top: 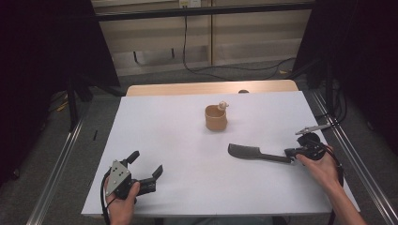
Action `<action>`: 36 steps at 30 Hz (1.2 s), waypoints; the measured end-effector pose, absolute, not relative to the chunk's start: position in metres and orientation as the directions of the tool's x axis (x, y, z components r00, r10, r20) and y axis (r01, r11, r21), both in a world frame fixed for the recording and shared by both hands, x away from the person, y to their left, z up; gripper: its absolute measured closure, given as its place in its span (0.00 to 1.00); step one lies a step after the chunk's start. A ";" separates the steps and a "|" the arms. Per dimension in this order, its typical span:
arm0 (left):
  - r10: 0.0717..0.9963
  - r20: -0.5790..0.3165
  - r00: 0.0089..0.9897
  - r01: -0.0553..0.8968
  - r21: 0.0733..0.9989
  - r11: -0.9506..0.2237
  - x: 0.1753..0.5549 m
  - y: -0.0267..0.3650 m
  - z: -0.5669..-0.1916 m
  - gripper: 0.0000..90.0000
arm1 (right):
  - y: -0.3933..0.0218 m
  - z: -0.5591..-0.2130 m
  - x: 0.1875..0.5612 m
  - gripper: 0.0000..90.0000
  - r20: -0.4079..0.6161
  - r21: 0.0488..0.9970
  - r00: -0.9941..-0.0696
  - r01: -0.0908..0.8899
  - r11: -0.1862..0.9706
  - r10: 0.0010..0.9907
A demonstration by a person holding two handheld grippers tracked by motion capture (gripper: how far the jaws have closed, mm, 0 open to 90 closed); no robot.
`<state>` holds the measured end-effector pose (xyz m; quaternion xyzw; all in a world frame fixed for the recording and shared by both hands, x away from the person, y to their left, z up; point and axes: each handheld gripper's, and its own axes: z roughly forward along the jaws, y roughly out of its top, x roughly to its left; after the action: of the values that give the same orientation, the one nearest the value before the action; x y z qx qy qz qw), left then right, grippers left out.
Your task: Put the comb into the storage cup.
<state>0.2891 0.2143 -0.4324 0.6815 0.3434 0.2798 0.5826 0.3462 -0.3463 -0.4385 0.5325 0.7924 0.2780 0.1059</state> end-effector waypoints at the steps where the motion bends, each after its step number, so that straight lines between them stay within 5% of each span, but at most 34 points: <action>1: 0.792 -0.014 0.610 0.142 0.986 -0.092 0.289 0.215 -0.432 0.04 | -0.347 -0.438 0.346 1.00 0.125 0.551 -0.414 0.785 0.283 0.902; 36: 0.786 -0.014 0.618 0.144 0.985 -0.095 0.288 0.215 -0.433 0.03 | -0.343 -0.437 0.336 1.00 0.126 0.539 -0.429 0.787 0.301 0.895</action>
<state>0.2877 0.2149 -0.4328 0.6863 0.3386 0.2763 0.5814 0.3361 -0.3428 -0.4374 0.5251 0.8004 0.2715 0.0994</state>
